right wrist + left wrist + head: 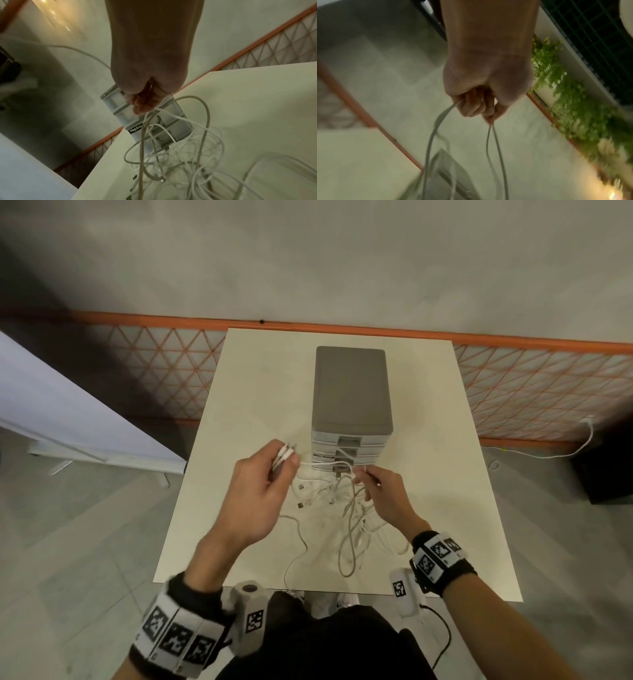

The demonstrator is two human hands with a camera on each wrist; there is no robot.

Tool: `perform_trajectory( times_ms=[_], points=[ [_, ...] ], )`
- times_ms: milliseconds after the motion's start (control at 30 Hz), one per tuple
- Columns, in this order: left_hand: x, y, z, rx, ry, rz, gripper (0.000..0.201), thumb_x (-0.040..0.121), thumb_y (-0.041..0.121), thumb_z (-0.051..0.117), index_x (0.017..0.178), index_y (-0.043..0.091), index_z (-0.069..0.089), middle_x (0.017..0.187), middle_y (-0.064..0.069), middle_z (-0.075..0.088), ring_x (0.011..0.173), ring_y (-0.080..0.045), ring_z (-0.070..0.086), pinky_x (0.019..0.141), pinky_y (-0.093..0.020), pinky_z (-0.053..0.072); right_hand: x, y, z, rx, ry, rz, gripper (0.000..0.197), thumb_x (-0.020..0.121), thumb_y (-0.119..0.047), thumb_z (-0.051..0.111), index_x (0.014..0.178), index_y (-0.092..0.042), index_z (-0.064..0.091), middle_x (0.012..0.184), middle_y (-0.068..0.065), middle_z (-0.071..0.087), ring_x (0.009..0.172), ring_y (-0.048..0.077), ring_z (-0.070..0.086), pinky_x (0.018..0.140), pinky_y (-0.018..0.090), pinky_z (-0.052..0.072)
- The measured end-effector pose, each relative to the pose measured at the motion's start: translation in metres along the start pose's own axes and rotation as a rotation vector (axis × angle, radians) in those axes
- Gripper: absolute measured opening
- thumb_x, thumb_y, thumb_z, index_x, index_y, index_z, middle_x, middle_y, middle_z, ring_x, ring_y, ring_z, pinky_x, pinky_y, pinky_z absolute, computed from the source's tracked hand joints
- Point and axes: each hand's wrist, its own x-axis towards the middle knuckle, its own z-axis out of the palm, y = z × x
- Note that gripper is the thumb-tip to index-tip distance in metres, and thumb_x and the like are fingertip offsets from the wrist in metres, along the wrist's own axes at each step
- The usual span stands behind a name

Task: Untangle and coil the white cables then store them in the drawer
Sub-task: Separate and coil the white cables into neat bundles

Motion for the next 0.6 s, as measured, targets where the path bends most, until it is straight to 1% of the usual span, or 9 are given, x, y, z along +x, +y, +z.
perform_trajectory(
  times_ms=[67, 100, 167, 267, 333, 400, 500, 567, 600],
  points=[
    [-0.001, -0.018, -0.002, 0.261, -0.035, -0.091, 0.014, 0.097, 0.025, 0.056, 0.083, 0.021, 0.054, 0.053, 0.007, 0.043, 0.053, -0.014, 0.04, 0.055, -0.033, 0.037, 0.002, -0.005, -0.006, -0.036, 0.016, -0.061, 0.019, 0.1, -0.019, 0.058, 0.108, -0.011, 0.073, 0.085, 0.003, 0.07, 0.061, 0.003, 0.055, 0.063, 0.02, 0.047],
    [-0.001, -0.022, -0.002, 0.366, -0.034, -0.147, 0.007, 0.096, 0.026, 0.057, 0.1, 0.021, 0.057, 0.056, 0.009, 0.046, 0.056, -0.014, 0.045, 0.057, -0.034, 0.041, 0.002, -0.01, -0.01, -0.092, 0.015, -0.117, 0.021, 0.1, -0.019, 0.058, 0.113, -0.01, 0.072, 0.09, 0.004, 0.07, 0.07, 0.003, 0.058, 0.07, 0.019, 0.047],
    [-0.003, -0.023, 0.004, 0.442, 0.013, -0.183, 0.038, 0.094, 0.03, 0.06, 0.129, 0.024, 0.047, 0.067, 0.007, 0.055, 0.067, -0.022, 0.056, 0.063, -0.037, 0.049, 0.002, -0.021, -0.016, -0.217, 0.0, -0.213, 0.026, 0.1, -0.018, 0.056, 0.12, -0.009, 0.069, 0.096, 0.003, 0.066, 0.082, 0.011, 0.059, 0.079, 0.02, 0.046],
    [0.0, -0.006, 0.019, 0.426, 0.031, -0.058, 0.048, 0.095, 0.039, 0.06, 0.138, 0.029, 0.042, 0.065, 0.004, 0.057, 0.069, -0.029, 0.063, 0.065, -0.04, 0.053, 0.002, -0.041, -0.021, -0.351, 0.001, -0.31, 0.028, 0.099, -0.016, 0.057, 0.124, -0.007, 0.067, 0.094, 0.005, 0.061, 0.085, 0.021, 0.059, 0.081, 0.033, 0.051],
    [0.007, 0.002, 0.036, 0.466, -0.06, 0.01, 0.047, 0.095, 0.048, 0.056, 0.137, 0.03, 0.046, 0.068, 0.001, 0.062, 0.074, -0.029, 0.066, 0.066, -0.039, 0.053, -0.001, -0.057, -0.022, -0.389, 0.009, -0.367, 0.026, 0.098, -0.013, 0.058, 0.122, -0.006, 0.067, 0.092, 0.008, 0.061, 0.082, 0.026, 0.059, 0.076, 0.041, 0.053],
    [0.016, 0.002, 0.052, 0.506, -0.146, -0.006, 0.042, 0.097, 0.052, 0.052, 0.132, 0.03, 0.053, 0.074, -0.001, 0.066, 0.079, -0.029, 0.067, 0.067, -0.038, 0.052, -0.007, -0.072, -0.024, -0.393, -0.005, -0.405, 0.024, 0.097, -0.009, 0.058, 0.119, -0.006, 0.068, 0.09, 0.01, 0.061, 0.079, 0.027, 0.06, 0.073, 0.042, 0.054],
    [0.021, -0.004, 0.061, 0.397, -0.191, 0.003, 0.025, 0.101, 0.039, 0.051, 0.119, 0.026, 0.063, 0.062, 0.007, 0.053, 0.065, -0.023, 0.06, 0.059, -0.034, 0.046, -0.015, -0.085, -0.03, -0.356, -0.006, -0.429, 0.025, 0.098, -0.009, 0.056, 0.12, -0.007, 0.068, 0.093, 0.008, 0.064, 0.079, 0.02, 0.059, 0.075, 0.03, 0.051],
    [0.02, -0.007, 0.057, 0.175, -0.144, 0.036, 0.016, 0.1, 0.031, 0.055, 0.099, 0.02, 0.066, 0.054, 0.009, 0.047, 0.049, -0.012, 0.045, 0.052, -0.031, 0.041, -0.015, -0.083, -0.031, -0.313, -0.009, -0.432, 0.024, 0.099, -0.012, 0.056, 0.119, -0.007, 0.069, 0.093, 0.004, 0.064, 0.079, 0.011, 0.055, 0.076, 0.019, 0.045],
    [0.018, -0.005, 0.053, 0.066, -0.1, 0.037, 0.018, 0.1, 0.029, 0.056, 0.086, 0.019, 0.062, 0.052, 0.007, 0.045, 0.046, -0.011, 0.039, 0.049, -0.028, 0.037, -0.014, -0.08, -0.03, -0.294, -0.01, -0.432, 0.022, 0.1, -0.015, 0.055, 0.115, -0.008, 0.07, 0.092, 0.001, 0.064, 0.078, 0.009, 0.054, 0.075, 0.015, 0.042]
  ],
)
